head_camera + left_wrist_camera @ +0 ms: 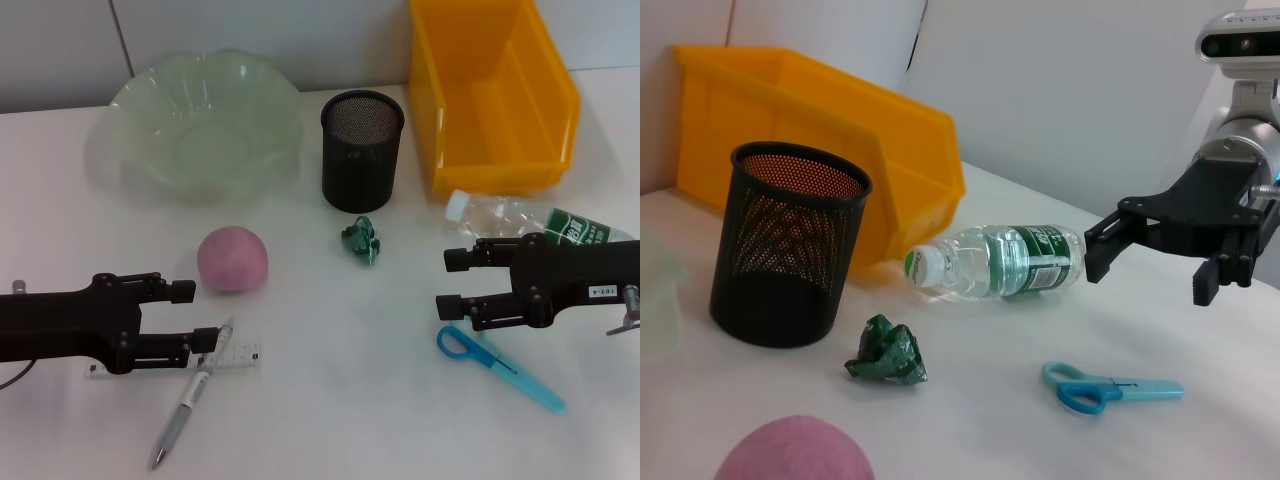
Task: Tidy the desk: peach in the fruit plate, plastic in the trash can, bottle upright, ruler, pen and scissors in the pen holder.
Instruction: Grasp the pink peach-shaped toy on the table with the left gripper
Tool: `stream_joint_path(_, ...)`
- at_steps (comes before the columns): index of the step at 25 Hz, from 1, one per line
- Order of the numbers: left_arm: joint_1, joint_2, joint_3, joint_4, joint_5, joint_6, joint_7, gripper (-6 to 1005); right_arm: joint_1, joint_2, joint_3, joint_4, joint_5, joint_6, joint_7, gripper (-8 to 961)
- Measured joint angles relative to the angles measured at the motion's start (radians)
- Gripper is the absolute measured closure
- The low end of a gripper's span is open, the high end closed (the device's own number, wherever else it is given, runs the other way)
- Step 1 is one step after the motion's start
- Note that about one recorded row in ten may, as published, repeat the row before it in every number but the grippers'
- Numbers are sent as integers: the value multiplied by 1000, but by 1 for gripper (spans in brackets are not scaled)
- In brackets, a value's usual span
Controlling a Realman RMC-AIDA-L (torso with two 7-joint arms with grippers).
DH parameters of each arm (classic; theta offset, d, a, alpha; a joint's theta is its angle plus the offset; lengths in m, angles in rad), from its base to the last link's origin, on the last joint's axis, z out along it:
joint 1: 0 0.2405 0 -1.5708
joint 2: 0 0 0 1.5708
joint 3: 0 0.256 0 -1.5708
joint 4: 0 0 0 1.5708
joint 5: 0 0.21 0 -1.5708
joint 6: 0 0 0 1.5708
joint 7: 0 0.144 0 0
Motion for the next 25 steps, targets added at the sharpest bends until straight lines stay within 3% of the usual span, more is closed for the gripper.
stream_joint_path(25,-13,-2,-34,32,-9,-11,-5,260,2,0,-1,6,0,0,13,163)
